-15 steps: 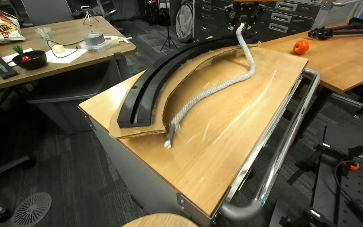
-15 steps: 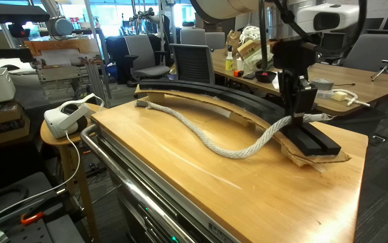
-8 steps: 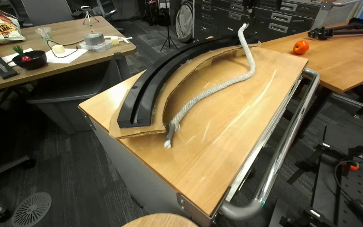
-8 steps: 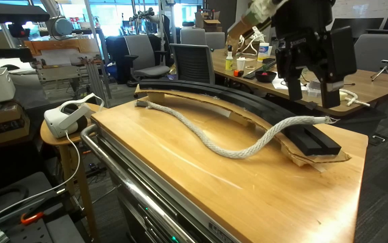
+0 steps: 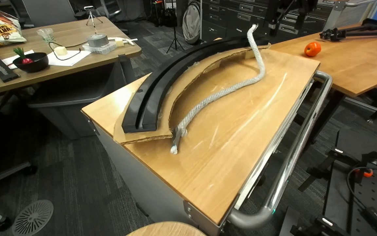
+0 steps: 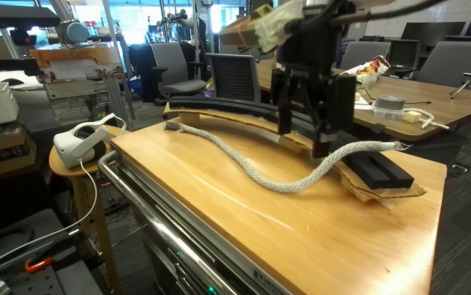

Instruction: Put the white rope on the cardboard

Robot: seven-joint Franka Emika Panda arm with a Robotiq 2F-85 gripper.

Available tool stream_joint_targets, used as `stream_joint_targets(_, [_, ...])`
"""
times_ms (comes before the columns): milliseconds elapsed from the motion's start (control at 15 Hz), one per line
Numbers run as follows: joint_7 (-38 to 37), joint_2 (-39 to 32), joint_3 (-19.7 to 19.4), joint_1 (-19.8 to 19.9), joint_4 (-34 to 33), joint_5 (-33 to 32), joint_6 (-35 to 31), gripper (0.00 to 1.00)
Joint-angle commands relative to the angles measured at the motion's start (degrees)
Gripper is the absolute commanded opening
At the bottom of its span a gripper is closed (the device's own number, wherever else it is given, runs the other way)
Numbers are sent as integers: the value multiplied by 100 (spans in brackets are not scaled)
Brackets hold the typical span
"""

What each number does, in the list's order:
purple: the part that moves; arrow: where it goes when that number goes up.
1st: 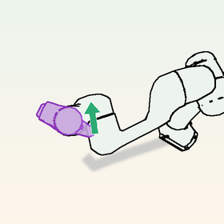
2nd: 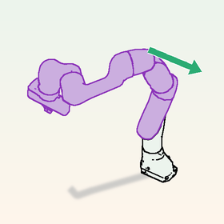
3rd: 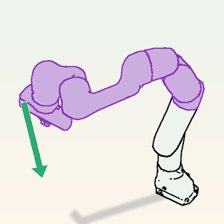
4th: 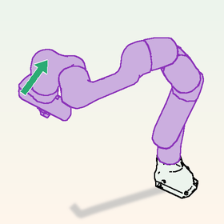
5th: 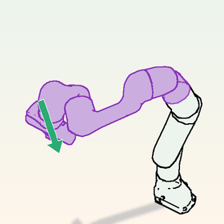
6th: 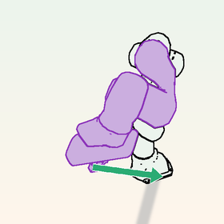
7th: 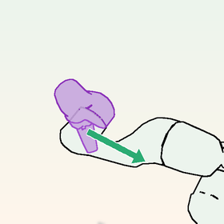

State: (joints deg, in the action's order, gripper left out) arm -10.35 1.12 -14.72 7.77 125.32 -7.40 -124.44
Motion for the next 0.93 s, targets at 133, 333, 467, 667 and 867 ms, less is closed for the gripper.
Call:
stream_joint_targets(133, [553, 96, 128, 159, 496, 969, -71, 100])
stream_joint_targets(333, [640, 139, 127, 168, 635, 1105, -92, 100])
stream_joint_targets(467, [639, 104, 133, 171, 635, 1103, -87, 100])
stream_joint_targets(667, [754, 96, 150, 125, 565, 1744, 196, 100])
stream_joint_targets(867, [657, 56, 324, 0, 571, 2928, 607, 100])
